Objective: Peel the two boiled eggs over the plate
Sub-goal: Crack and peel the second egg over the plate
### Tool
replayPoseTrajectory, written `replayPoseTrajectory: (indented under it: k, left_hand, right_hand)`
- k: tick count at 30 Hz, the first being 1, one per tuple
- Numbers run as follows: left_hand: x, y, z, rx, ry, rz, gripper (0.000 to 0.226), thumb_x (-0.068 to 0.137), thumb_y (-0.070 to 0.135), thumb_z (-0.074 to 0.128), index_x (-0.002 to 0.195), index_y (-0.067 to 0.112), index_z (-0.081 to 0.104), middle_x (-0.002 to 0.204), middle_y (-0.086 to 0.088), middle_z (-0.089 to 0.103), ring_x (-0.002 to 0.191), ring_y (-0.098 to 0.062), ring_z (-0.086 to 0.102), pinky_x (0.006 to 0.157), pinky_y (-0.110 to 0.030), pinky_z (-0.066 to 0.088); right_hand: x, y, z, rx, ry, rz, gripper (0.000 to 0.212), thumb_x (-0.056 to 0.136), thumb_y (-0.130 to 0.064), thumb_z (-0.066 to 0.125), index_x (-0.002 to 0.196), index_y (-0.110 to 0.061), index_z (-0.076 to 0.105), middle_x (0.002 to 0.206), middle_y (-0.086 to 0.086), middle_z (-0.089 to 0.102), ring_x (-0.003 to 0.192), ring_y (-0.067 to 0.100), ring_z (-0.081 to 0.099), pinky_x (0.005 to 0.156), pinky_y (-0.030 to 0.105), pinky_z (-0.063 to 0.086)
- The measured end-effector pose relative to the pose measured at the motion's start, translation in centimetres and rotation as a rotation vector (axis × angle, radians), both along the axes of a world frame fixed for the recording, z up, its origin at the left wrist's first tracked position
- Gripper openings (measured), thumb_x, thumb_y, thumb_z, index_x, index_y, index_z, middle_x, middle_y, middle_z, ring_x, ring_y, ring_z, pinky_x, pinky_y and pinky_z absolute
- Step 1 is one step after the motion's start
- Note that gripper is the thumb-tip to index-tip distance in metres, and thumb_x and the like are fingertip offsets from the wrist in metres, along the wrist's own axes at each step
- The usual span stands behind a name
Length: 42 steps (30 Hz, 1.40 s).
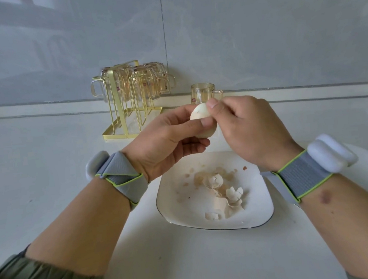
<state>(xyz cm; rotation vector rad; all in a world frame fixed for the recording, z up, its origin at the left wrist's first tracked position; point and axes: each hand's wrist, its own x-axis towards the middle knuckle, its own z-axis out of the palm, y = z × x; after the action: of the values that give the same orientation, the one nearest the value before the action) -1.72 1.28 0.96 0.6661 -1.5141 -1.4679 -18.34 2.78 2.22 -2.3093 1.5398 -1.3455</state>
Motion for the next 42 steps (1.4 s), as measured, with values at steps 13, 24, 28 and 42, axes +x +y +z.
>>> replayPoseTrajectory:
  k: [13,24,28,42]
  left_hand:
    - [-0.17,0.1,0.26,0.06,0.046,0.111,0.032,0.076,0.012,0.069,0.106,0.006,0.057,0.078,-0.006,0.066,0.064,-0.02,0.059,0.061,-0.027,0.052]
    - [-0.01,0.17,0.45,0.157,0.127,0.17,0.02,0.072,0.013,0.056,0.089,0.007,0.063,0.096,-0.019,0.053,0.059,-0.02,0.048,0.059,-0.028,0.041]
    - [0.01,0.14,0.46,0.174,0.143,0.161,0.03,0.071,0.014,0.054,0.098,0.004,0.057,0.096,-0.018,0.05,0.059,-0.02,0.047,0.059,-0.028,0.041]
    - [0.19,0.06,0.58,0.125,0.163,0.091,0.021,0.076,0.015,0.052,0.093,0.005,0.06,0.08,-0.01,0.054,0.062,-0.02,0.047,0.062,-0.029,0.041]
  right_hand:
    - [-0.1,-0.3,-0.16,-0.024,0.045,-0.006,0.045,0.101,-0.03,0.042,0.06,-0.012,0.036,0.051,0.002,0.04,0.054,0.025,0.04,0.05,0.035,0.032]
    - [-0.26,-0.37,0.0,-0.012,0.032,-0.081,0.046,0.092,-0.021,0.05,0.054,-0.013,0.027,0.051,0.003,0.028,0.052,0.02,0.027,0.05,0.031,0.026]
    - [-0.3,-0.25,0.06,-0.019,-0.011,-0.067,0.051,0.093,-0.029,0.054,0.052,-0.012,0.028,0.047,0.0,0.029,0.05,0.02,0.029,0.05,0.031,0.029]
    - [0.03,-0.07,-0.28,-0.025,0.023,0.135,0.05,0.096,-0.05,0.053,0.063,-0.013,0.048,0.05,-0.004,0.041,0.047,0.012,0.037,0.048,0.028,0.032]
